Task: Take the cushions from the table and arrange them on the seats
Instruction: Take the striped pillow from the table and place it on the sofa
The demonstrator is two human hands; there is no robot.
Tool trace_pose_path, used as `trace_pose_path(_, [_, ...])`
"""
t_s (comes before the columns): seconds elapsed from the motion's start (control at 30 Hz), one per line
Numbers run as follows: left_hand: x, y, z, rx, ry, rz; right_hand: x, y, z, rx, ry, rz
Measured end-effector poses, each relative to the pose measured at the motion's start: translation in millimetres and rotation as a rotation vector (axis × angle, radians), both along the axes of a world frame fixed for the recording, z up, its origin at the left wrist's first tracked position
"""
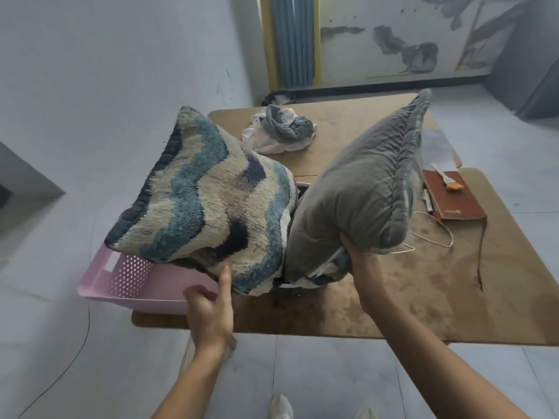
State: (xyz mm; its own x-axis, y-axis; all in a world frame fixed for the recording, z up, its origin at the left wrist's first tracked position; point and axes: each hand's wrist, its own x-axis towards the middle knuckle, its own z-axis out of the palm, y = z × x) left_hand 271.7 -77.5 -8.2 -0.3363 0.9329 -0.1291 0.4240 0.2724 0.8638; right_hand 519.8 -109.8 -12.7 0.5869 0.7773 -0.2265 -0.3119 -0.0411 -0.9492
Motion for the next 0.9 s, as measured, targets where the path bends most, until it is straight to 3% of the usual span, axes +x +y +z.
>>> trace_pose_path(0.1, [15.2, -36.4, -6.1, 0.268, 0.21, -0.396, 0.7, 1.3, 2.2, 0.05, -0.134, -0.003])
trace_pose_path(0.17, [26.0, -34.5, -23.3, 0.409, 0.484, -0.718, 2.7, 3.0, 4.0, 0.039, -0.137, 0.034])
trace_pose_path(0.27, [44.7, -12.9, -41.8, 0.256, 0.761, -0.945, 2.5, 6.3, 9.5, 0.062, -0.136, 0.074])
trace_pose_path(0.33, [57.0, -4.7, -43.3, 0.101, 0.85, -0.965, 4.3, 8.7, 10.9, 0.094, -0.096, 0.06])
trace_pose_path(0.5, [72.1, 16.1, -49.4, -0.01, 0.938, -0.968, 12.8, 12.3, 15.0, 0.11, 0.066, -0.008])
trace_pose_path(0.8, [75.9, 28.5, -52.7, 0.049, 0.968, -1.052, 30.1, 20.8, 64.2, 0.195, 0.211, -0.068])
trace_pose_path(0.9, [75.4, 29.5, -54.2, 0.054, 1.003, -1.077, 33.2, 21.2, 97.2, 0.326, 0.222, -0.096])
